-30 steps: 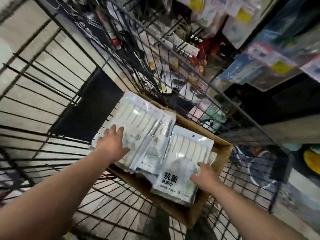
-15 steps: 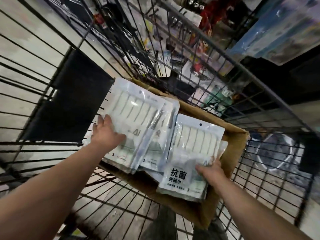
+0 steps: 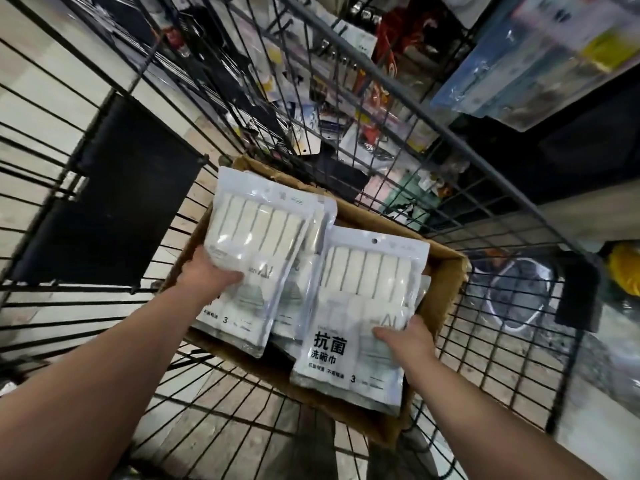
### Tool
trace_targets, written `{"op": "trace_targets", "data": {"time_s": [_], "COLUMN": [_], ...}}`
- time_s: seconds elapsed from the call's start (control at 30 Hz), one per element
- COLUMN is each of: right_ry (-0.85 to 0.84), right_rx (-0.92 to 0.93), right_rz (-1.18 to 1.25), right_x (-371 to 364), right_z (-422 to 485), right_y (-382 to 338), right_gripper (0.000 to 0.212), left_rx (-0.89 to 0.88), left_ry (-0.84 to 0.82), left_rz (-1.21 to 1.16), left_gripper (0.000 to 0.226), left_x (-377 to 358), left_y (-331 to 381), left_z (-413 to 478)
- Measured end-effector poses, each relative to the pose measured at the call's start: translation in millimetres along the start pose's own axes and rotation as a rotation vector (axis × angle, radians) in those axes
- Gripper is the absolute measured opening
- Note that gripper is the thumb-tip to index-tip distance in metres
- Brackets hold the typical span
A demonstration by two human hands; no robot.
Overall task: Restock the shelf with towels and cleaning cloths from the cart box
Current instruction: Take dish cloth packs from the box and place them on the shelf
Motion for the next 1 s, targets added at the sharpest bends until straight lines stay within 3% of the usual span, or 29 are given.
{"op": "trace_targets", "data": {"time_s": [0.1,0.23,0.37,0.53,0.67,0.83,1.0], "right_ry": [0.001,-0.027,-0.046,-0.073,-0.064,-0.052,-0.059], "right_rx": [0.032,0.049,0.072,0.134,0.209,0.259,0.329], "right_rz": [0.017,0.07,0.065,0.045,0.04,0.17,0.307], "right_x": [-0.1,-1.8,0.2,5.4,12.1,24.3,47.7], "right_z": [-3.4,-11.3,-21.3,-35.4,-48.4,-67.9,-94.2], "right_y": [-1.9,-7.3,-15.0,-23.0,-30.6,-39.7,-49.5], "right_gripper": [0.048,0.047,0.045,0.033,0.031,0.042,0.033], "left_rx": [0.047,0.055,0.005,0.054,0.081,0.003,-0.106], "left_ry": [0.006,-0.108,-0.104,-0.21,-0.318,-0.312,-0.249], "left_rz": [-0.057,-0.152,-0.137,-0.337,-0.481,-0.607,-0.664], "left_gripper": [0.083,0.051,0.056,0.07,0.039,0.024,0.025], "left_x": [2.3,-10.3,-11.7,-32.4,-46.9,-30.5,-0.4], "left_y": [-7.8,-3.9,1.7,0.8,2.4,10.7,22.0], "left_z": [3.0,-12.5,-21.1,-39.7,-56.4,-80.0,-118.6]}}
Point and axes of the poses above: each hand's wrist, its own z-axis towards the middle knuckle, its own x-axis out of the back of the hand, y = z × x, the point moved 10 cm from there along z, towards the middle knuckle, and after that the axes turned 4 degrees about y, right-handed, at the moved point
